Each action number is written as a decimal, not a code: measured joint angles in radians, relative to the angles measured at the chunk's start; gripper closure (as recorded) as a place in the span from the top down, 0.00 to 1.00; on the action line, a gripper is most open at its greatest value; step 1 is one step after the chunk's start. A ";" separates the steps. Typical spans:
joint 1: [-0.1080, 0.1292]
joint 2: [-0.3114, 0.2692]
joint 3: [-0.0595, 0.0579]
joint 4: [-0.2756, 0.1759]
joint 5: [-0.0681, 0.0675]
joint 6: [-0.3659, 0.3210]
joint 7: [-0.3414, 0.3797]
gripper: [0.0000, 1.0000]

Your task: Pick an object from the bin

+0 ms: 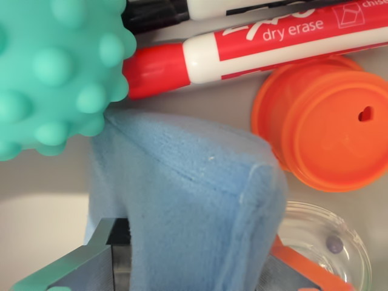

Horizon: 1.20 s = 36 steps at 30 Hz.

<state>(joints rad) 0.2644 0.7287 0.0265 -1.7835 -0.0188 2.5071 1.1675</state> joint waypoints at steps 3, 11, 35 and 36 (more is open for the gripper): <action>0.000 -0.001 0.000 0.000 0.000 0.000 0.000 0.00; 0.000 -0.023 0.000 -0.004 0.000 -0.015 0.000 0.00; -0.001 -0.167 0.001 -0.024 0.001 -0.138 0.000 0.00; -0.001 -0.171 0.001 -0.024 0.001 -0.142 0.000 0.00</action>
<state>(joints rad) 0.2638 0.5580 0.0274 -1.8070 -0.0179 2.3655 1.1672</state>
